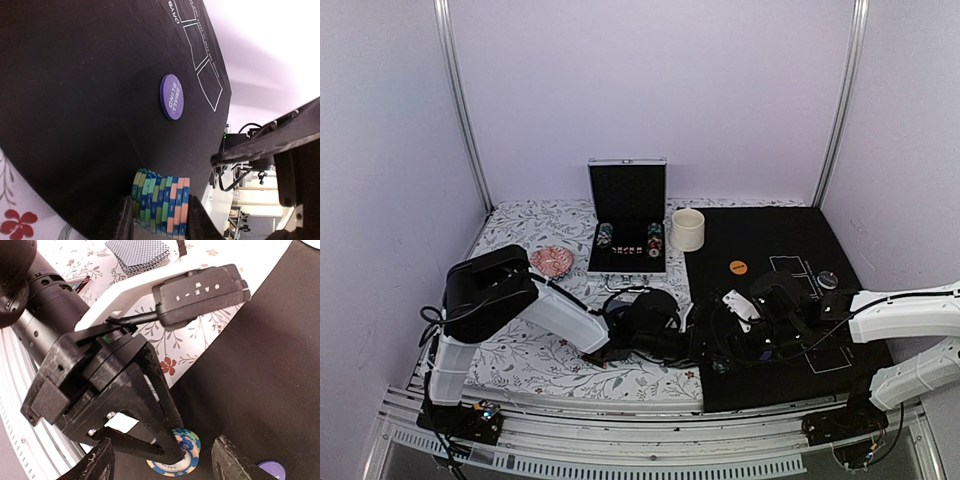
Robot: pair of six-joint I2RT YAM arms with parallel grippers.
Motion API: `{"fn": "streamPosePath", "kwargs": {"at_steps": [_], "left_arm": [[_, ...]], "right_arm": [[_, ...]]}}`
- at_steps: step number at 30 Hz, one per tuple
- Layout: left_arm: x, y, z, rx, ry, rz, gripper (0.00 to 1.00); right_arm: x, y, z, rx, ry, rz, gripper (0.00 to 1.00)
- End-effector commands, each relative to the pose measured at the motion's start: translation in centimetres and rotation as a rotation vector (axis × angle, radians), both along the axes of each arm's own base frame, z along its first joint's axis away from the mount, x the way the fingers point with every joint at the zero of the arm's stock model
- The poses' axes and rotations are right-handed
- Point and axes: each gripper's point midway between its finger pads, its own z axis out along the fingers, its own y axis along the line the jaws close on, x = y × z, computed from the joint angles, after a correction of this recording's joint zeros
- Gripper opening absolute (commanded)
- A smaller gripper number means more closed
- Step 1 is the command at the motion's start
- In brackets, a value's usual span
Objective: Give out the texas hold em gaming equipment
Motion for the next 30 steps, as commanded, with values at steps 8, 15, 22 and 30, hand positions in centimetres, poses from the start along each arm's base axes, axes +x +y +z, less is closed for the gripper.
{"fn": "streamPosePath", "kwargs": {"at_steps": [8,15,22,30], "left_arm": [[1.3,2.9,-2.1,0.075,0.009,-0.014,0.08],[1.8,3.7,-2.2,0.092,-0.010,-0.025,0.07],[1.7,3.5,-2.9,0.095,0.006,-0.038,0.07],[1.8,3.3,-3.0,0.109,-0.004,-0.041,0.10]], "right_arm": [[-0.7,0.8,0.2,0.046,-0.029,-0.065,0.75],[-0.1,-0.4,-0.1,0.089,-0.056,-0.164,0.76],[0.0,0.1,-1.8,0.057,-0.064,-0.174,0.74],[0.8,1.2,-2.9,0.018,-0.098,-0.136,0.71]]}}
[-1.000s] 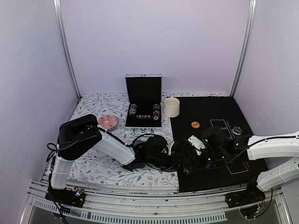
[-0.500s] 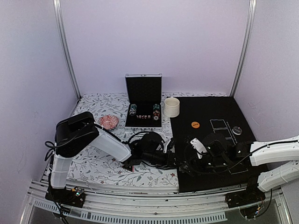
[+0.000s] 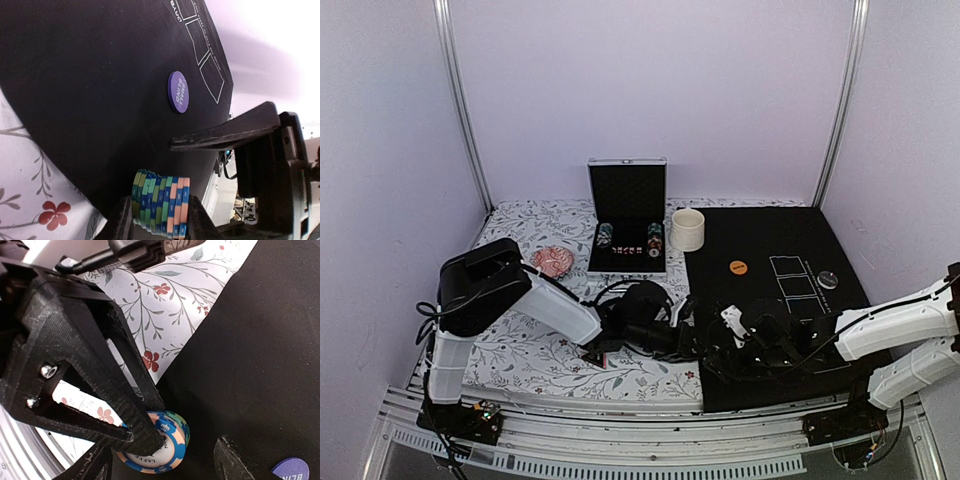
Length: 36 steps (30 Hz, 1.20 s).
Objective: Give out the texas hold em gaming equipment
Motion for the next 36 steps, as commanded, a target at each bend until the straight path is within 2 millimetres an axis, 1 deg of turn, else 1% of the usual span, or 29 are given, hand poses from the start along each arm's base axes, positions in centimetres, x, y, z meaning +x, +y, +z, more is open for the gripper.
{"fn": "streamPosePath", "kwargs": {"at_steps": [1,5,9,14,17,20,24,27,30,34,36], "left_arm": [[0.7,1.5,-3.2,0.106,0.014,0.015,0.10],[0.8,1.5,-3.4,0.109,0.016,0.015,0.10],[0.7,1.4,-3.4,0.107,0.017,0.012,0.11],[0.7,1.4,-3.5,0.107,0.017,0.009,0.12],[0.7,1.4,-3.5,0.107,0.015,0.009,0.12],[0.7,1.5,-3.6,0.112,0.017,0.010,0.13],[0.8,1.6,-3.7,0.120,0.008,0.014,0.17],[1.0,1.6,-3.7,0.135,-0.007,0.019,0.22],[1.4,1.8,-3.7,0.156,-0.025,0.028,0.29],[2.2,2.0,-2.8,0.163,-0.059,0.055,0.43],[2.5,2.1,-2.3,0.158,-0.068,0.061,0.48]], "right_arm": [[0.9,1.3,0.5,0.013,-0.053,0.014,0.70],[1.1,1.7,-0.3,-0.024,-0.043,0.026,0.67],[1.1,1.6,-1.6,-0.063,-0.019,0.024,0.63],[1.0,1.5,-2.3,-0.061,0.000,0.011,0.52],[1.0,1.5,-2.5,-0.067,0.004,0.003,0.47],[1.1,1.3,-2.7,-0.080,0.011,-0.006,0.38],[1.0,1.0,-2.9,-0.106,0.035,-0.024,0.31],[0.9,0.7,-3.0,-0.120,0.052,-0.036,0.28],[0.7,0.4,-3.1,-0.133,0.065,-0.044,0.26],[0.5,-0.1,-3.4,-0.151,0.081,-0.057,0.22],[0.4,-0.3,-3.5,-0.159,0.087,-0.060,0.21]]}}
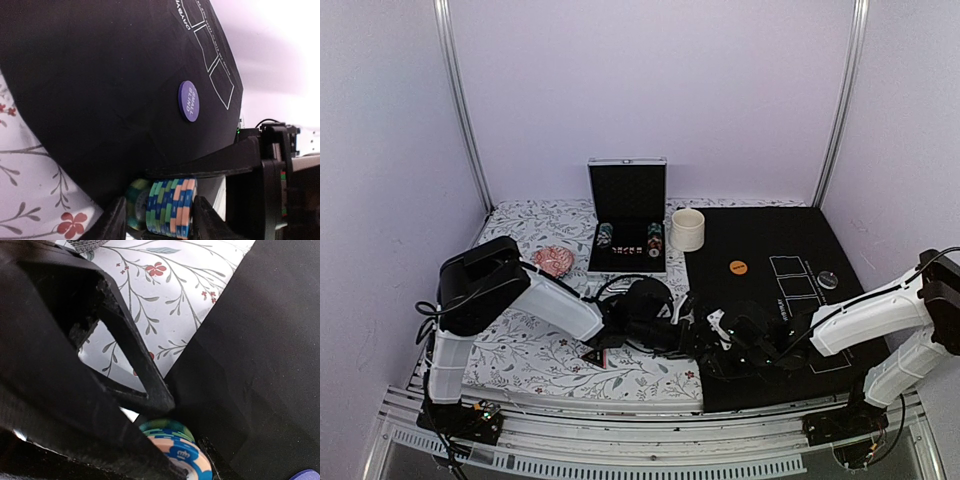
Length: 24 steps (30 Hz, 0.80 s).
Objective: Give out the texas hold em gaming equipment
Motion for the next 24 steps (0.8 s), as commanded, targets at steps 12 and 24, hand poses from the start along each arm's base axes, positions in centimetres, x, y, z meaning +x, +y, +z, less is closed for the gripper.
{"fn": "streamPosePath", "kwargs": {"at_steps": [12,24], "left_arm": [[3.0,3.0,0.8,0.093,-0.071,0.095,0.58],[3.2,3.0,1.4,0.078,-0.084,0.067,0.58]], "right_arm": [[-0.5,-1.7,-1.0,-0.086,0.050,-0.048,0.20],[-0.5,-1.5,-1.3,-0.092,0.058,-0.043,0.21]]}}
